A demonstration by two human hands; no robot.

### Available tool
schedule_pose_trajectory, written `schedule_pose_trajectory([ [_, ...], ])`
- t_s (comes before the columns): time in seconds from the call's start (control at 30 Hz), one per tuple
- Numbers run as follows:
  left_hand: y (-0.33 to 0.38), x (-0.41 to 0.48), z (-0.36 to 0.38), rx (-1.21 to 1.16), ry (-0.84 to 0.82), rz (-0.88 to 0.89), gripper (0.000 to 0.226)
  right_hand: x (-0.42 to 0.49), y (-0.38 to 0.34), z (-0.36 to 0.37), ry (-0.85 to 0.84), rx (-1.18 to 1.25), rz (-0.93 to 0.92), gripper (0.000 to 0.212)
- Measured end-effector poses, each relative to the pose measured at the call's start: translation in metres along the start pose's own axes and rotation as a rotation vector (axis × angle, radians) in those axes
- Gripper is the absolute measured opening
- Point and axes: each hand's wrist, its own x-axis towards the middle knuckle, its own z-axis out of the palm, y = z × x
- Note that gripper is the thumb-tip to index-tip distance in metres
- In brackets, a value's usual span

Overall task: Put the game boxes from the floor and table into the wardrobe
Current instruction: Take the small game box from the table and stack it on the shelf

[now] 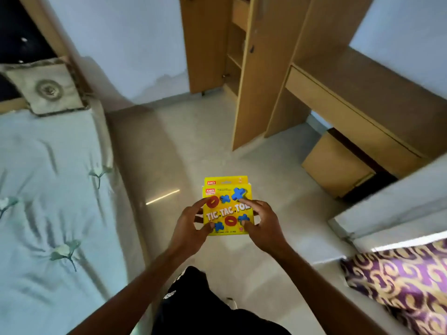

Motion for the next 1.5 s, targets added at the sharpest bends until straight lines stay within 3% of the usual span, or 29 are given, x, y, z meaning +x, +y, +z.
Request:
schedule_pose_trajectory([
  [0.23, -0.030, 0.168, -0.081, -0.013, 0.101, -0.058, 0.066, 0.201, -0.053, 0.053, -0.114, -0.031, -0.066, 0.061],
  [0.63, -0.040, 0.435, -0.223, 0.023, 0.156, -0.068, 0.060, 0.491, -0.153, 0.127, -0.164, -0.010, -0.055, 0.061],
  [1.13, -0.029, 0.814, -0.306, 0.036, 0.157, -0.129, 0.060, 0.875, -0.203, 0.146, -0.154, -0.013, -0.067, 0.058],
  [1.5, 0.000, 1.105, -0.319, 0.054, -0.014, 0.001, 0.059, 1.117, -0.216, 0.109, 0.054, 0.022, 0.020, 0.056],
])
